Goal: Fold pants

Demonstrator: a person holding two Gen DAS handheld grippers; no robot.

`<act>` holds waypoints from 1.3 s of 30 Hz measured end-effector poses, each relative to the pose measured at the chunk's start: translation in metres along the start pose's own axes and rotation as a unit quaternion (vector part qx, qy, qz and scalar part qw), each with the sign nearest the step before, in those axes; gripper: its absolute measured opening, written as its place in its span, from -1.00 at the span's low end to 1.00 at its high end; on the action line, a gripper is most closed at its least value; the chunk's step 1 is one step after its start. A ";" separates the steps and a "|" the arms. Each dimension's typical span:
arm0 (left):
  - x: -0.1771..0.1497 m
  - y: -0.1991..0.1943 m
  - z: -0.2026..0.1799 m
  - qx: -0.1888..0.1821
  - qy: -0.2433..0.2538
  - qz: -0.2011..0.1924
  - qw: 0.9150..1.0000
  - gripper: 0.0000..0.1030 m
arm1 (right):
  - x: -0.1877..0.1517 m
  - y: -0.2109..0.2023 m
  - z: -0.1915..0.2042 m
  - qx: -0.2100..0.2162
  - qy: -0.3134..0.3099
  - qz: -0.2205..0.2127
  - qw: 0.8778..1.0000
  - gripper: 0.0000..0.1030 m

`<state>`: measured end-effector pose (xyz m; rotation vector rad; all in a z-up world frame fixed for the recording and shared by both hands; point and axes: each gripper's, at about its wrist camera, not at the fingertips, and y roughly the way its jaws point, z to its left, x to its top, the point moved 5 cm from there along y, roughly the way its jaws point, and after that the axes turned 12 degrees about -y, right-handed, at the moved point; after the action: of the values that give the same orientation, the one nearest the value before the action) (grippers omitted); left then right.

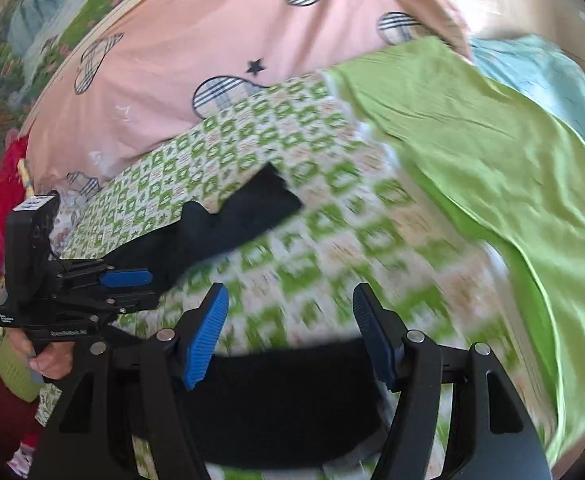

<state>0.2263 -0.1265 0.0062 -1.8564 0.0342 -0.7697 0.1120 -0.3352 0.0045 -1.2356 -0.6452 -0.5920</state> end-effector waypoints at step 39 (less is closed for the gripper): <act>0.070 0.096 0.154 0.013 -0.021 0.122 0.992 0.30 | 0.119 0.191 0.004 0.055 -0.111 0.121 0.985 0.27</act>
<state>0.3931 -0.0658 -0.0740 -1.8020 0.2194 -0.5591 0.3305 -0.2953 -0.0338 -1.2628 -0.6918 -0.2144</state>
